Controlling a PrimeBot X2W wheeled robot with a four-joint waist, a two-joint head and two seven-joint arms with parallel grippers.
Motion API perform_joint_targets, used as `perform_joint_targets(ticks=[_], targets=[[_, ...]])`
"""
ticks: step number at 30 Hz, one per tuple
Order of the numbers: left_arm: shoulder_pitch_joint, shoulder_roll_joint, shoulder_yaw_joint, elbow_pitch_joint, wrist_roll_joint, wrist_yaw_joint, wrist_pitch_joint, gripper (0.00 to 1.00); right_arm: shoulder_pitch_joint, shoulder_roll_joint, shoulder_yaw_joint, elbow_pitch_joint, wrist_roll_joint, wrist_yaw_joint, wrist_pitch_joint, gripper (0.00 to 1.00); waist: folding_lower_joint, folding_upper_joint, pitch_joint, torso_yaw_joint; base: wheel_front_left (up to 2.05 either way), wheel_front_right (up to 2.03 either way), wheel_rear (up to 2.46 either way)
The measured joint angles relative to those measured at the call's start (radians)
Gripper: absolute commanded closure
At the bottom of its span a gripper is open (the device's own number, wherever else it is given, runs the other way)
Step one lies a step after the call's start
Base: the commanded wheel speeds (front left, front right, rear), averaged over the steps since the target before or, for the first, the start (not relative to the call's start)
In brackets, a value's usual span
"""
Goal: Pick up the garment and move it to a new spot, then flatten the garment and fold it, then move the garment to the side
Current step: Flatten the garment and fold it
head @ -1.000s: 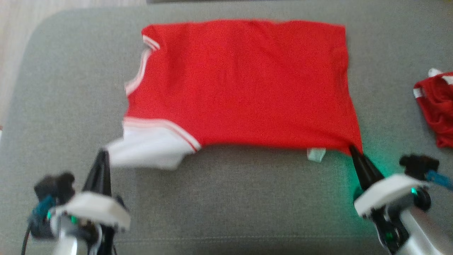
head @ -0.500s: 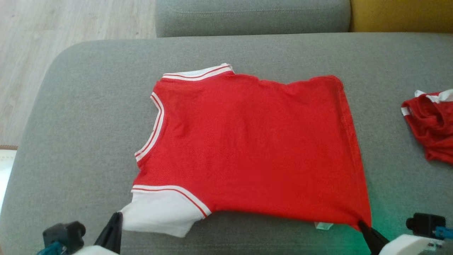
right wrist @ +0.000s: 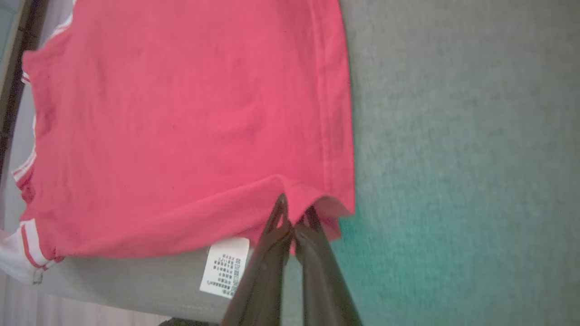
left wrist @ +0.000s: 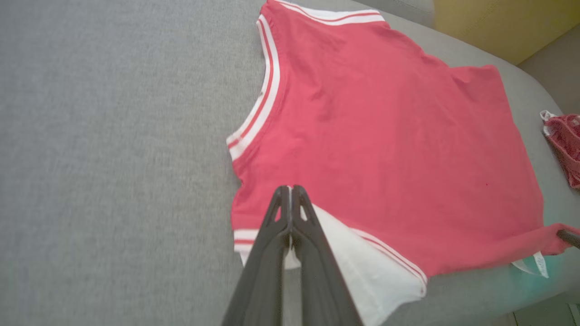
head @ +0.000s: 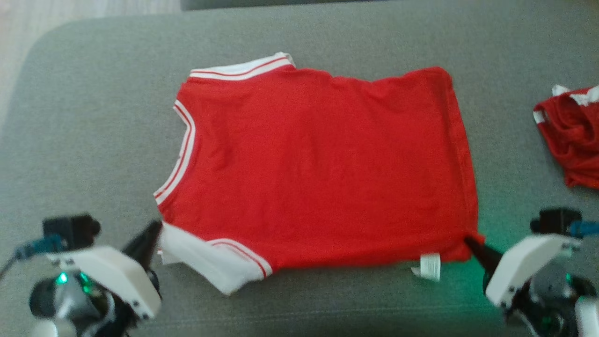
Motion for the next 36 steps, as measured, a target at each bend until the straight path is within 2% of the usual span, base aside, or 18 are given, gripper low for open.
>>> perform_joint_targets(ticks=[7,14,15,16,17,18,22,26,31,36], targets=[[-0.209,0.039,0.013,0.099,-0.038,-0.042,0.025,1.0,-0.171,0.004,-0.01,0.017,0.031,0.0,0.012,1.0,0.0001,0.0,0.062,-0.03,0.0,0.0,0.0],[-0.378,0.039,-0.006,0.248,-0.019,-0.076,-0.041,1.0,-0.278,0.001,0.004,0.089,0.049,0.0,-0.081,1.0,0.0002,0.0,0.108,-0.029,0.0,0.0,0.0],[-0.397,0.036,-0.006,0.273,-0.016,-0.076,-0.063,1.0,-0.289,0.001,0.007,0.097,0.056,0.0,-0.106,0.76,0.0002,0.0,0.115,-0.028,0.0,0.0,0.0],[-0.414,0.031,-0.006,0.297,-0.013,-0.078,-0.086,0.66,-0.297,-0.003,0.014,0.106,0.062,0.0,-0.122,0.24,0.0002,0.0,0.121,-0.027,0.0,0.0,0.0],[-0.431,0.025,-0.006,0.322,-0.011,-0.084,-0.11,0.18,-0.303,-0.009,0.027,0.113,0.062,0.0,-0.146,0.0,0.0002,0.0,0.127,-0.026,0.0,0.0,0.0],[-0.444,0.016,-0.005,0.345,-0.01,-0.086,-0.135,0.0,-0.306,-0.01,0.036,0.115,0.068,0.0,-0.179,0.0,0.0002,0.0,0.133,-0.025,0.0,0.0,0.0],[-0.462,-0.011,-0.005,0.41,-0.001,-0.101,-0.251,0.0,-0.306,-0.034,0.074,0.117,0.065,0.0,-0.337,0.0,0.0002,0.0,0.148,-0.023,0.0,0.0,0.0],[-0.46,-0.016,-0.005,0.43,0.071,-0.094,-0.423,0.0,-0.295,-0.063,0.128,0.088,-0.01,0.0,-0.534,0.0,0.0002,0.0,0.152,-0.024,0.0,0.0,0.0],[-0.411,-0.024,-0.005,0.389,0.169,-0.033,-0.622,0.0,-0.246,-0.082,0.171,0.03,-0.157,0.0,-0.762,0.0,0.0001,0.0,0.135,-0.028,0.0,0.0,0.0],[-0.278,-0.043,-0.027,0.332,0.234,0.022,-0.703,0.0,-0.173,-0.09,0.174,0.002,-0.226,0.0,-0.819,0.0,0.0,0.0,0.098,-0.028,0.0,0.0,0.0]])
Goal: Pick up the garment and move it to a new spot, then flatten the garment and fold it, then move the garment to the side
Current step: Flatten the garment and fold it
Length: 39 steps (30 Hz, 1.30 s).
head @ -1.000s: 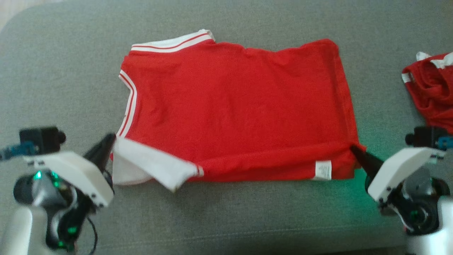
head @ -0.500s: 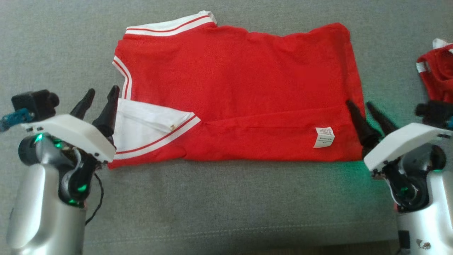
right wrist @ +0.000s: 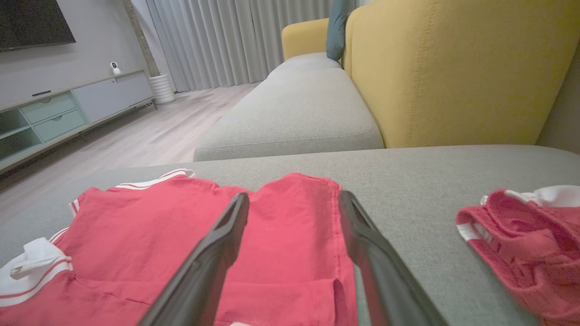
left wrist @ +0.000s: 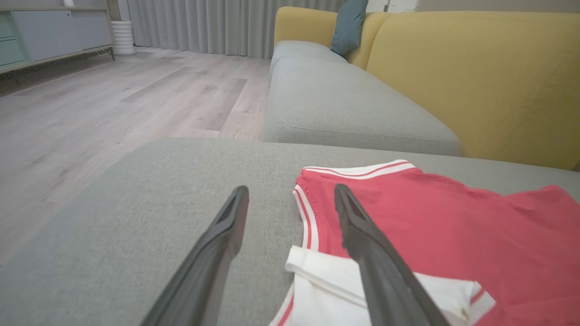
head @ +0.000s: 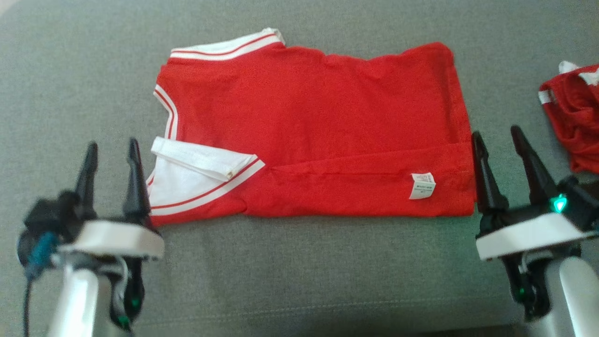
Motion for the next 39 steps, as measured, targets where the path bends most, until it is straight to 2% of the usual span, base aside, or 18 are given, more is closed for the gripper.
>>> perform_joint_targets(ticks=[5,11,21,33,39], targets=[[0.11,-0.012,-0.022,-0.041,0.025,0.026,-0.015,0.0,0.08,0.017,-0.003,-0.036,-0.032,0.0,-0.003,0.0,0.0,0.0,-0.048,0.006,0.0,0.0,0.0],[0.186,-0.012,-0.042,-0.043,0.035,0.028,-0.015,0.0,0.147,0.038,-0.012,-0.05,-0.042,0.0,-0.001,0.0,0.0,0.0,-0.091,0.01,0.0,0.0,0.0],[0.202,-0.008,-0.058,-0.038,0.032,0.033,0.007,0.0,0.18,0.055,-0.027,-0.05,-0.043,0.0,0.021,0.0,0.0,0.0,-0.121,0.006,0.0,0.0,0.0],[0.117,-0.009,-0.076,0.197,-0.095,-0.06,0.175,0.0,0.154,0.049,-0.049,0.15,-0.011,0.0,0.149,0.0,0.0,0.0,-0.053,0.003,0.0,0.0,0.0],[0.044,-0.009,-0.074,0.232,-0.128,-0.088,0.21,0.0,0.069,0.05,-0.053,0.205,-0.006,0.0,0.21,0.0,0.0,0.0,-0.003,0.008,0.0,0.0,0.0]])
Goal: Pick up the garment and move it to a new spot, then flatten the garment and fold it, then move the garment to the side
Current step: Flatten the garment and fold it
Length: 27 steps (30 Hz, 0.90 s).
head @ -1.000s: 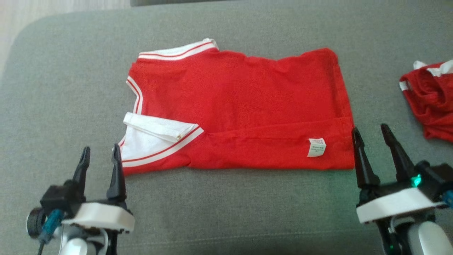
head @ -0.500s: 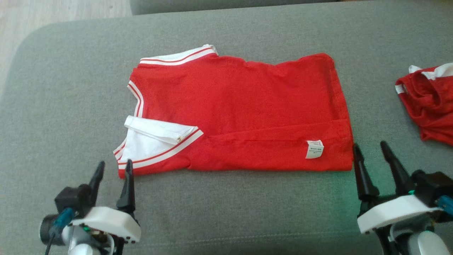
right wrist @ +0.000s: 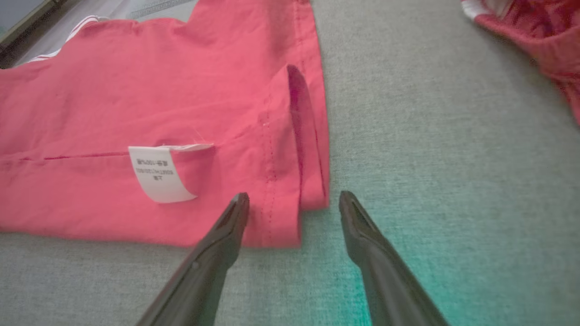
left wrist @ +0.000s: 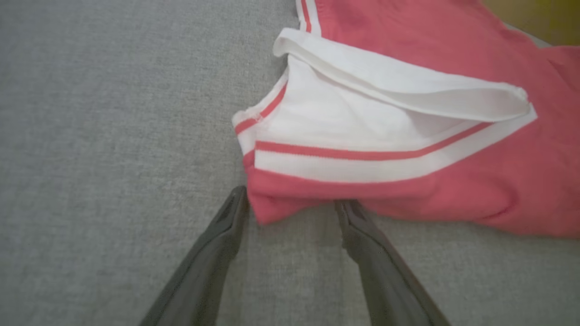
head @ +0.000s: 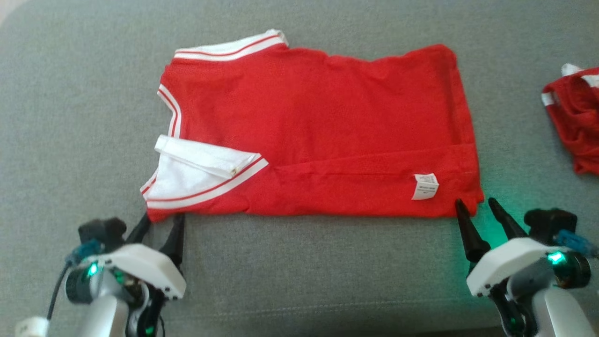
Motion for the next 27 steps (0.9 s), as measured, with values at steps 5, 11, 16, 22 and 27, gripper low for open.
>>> perform_joint_targets(ticks=[5,11,16,22,27], targets=[[-0.039,0.004,-0.002,0.016,-0.017,-0.025,0.016,0.0,-0.024,0.002,0.0,0.037,0.019,0.0,0.028,0.0,0.0,0.0,0.025,0.01,0.0,0.0,0.0],[-0.046,0.015,-0.018,0.01,-0.016,-0.036,0.023,0.53,-0.047,0.004,-0.001,0.041,0.028,0.0,0.044,0.62,0.0,0.0,0.031,0.016,0.0,0.0,0.0],[-0.043,0.031,-0.029,-0.001,-0.016,-0.044,0.023,1.0,-0.049,0.006,0.002,0.04,0.037,0.0,0.053,1.0,0.0,0.0,0.031,0.02,0.0,0.0,0.0],[0.009,0.036,-0.044,-0.063,-0.015,-0.043,0.035,1.0,-0.029,0.007,-0.001,0.014,0.058,0.0,0.051,1.0,0.0001,0.0,0.013,0.025,0.0,0.0,0.0],[0.098,0.054,-0.053,-0.149,-0.016,-0.016,0.09,1.0,0.046,0.012,-0.031,-0.046,0.068,0.0,0.067,1.0,0.0,0.0,-0.016,0.032,0.0,0.0,0.0]])
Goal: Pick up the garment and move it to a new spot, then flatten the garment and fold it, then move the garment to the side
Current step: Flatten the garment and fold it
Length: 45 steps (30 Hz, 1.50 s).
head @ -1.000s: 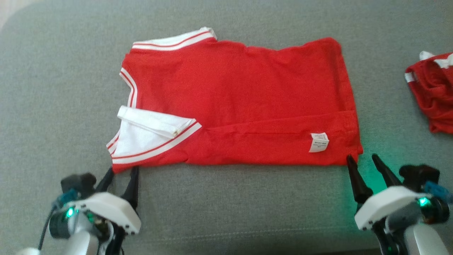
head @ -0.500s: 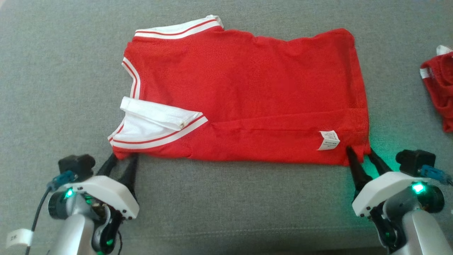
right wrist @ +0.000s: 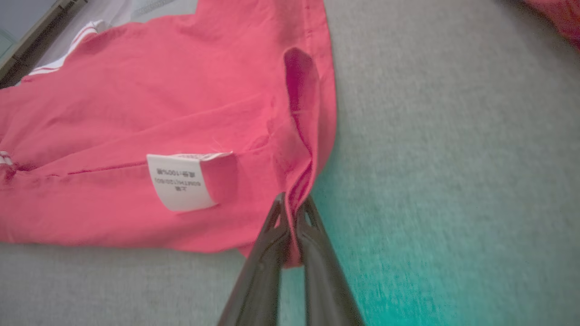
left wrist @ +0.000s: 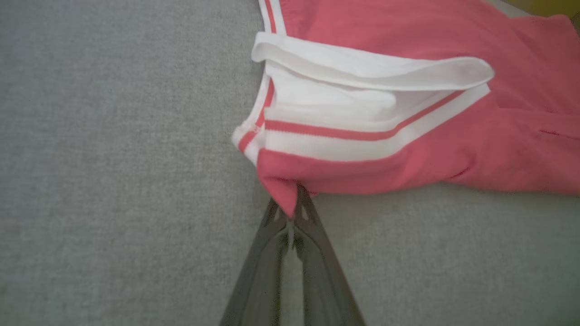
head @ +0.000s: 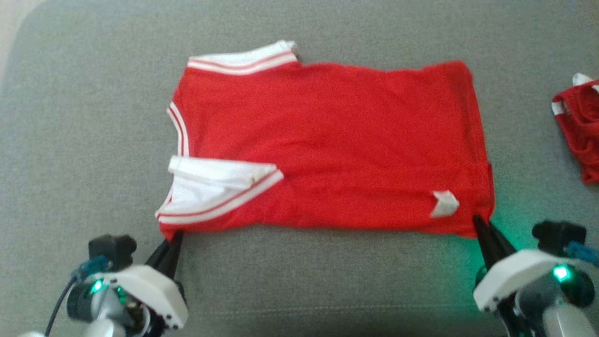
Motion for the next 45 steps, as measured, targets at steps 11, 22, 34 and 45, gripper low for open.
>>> perform_joint_targets(ticks=[11,22,34,45], targets=[[0.165,0.02,0.01,-0.125,-0.035,0.06,0.108,1.0,0.162,0.03,-0.054,-0.084,0.001,0.0,0.07,1.0,0.0,0.0,-0.068,-0.002,0.0,0.0,0.0],[0.201,0.02,0.011,-0.156,-0.003,0.124,0.092,0.0,0.187,0.051,-0.069,-0.194,-0.034,0.0,0.019,0.0,0.0,0.0,-0.11,-0.013,0.0,0.0,0.0],[0.205,0.032,0.032,-0.325,0.092,0.211,-0.001,0.0,0.109,0.048,-0.046,-0.359,-0.097,0.0,-0.069,0.0,0.0,0.0,-0.15,-0.017,0.0,0.0,0.0],[0.12,0.044,0.029,-0.423,0.156,0.22,-0.084,0.0,0.102,0.046,-0.042,-0.405,-0.108,0.0,-0.067,0.0,0.0,0.0,-0.166,-0.02,0.0,0.0,0.0]])
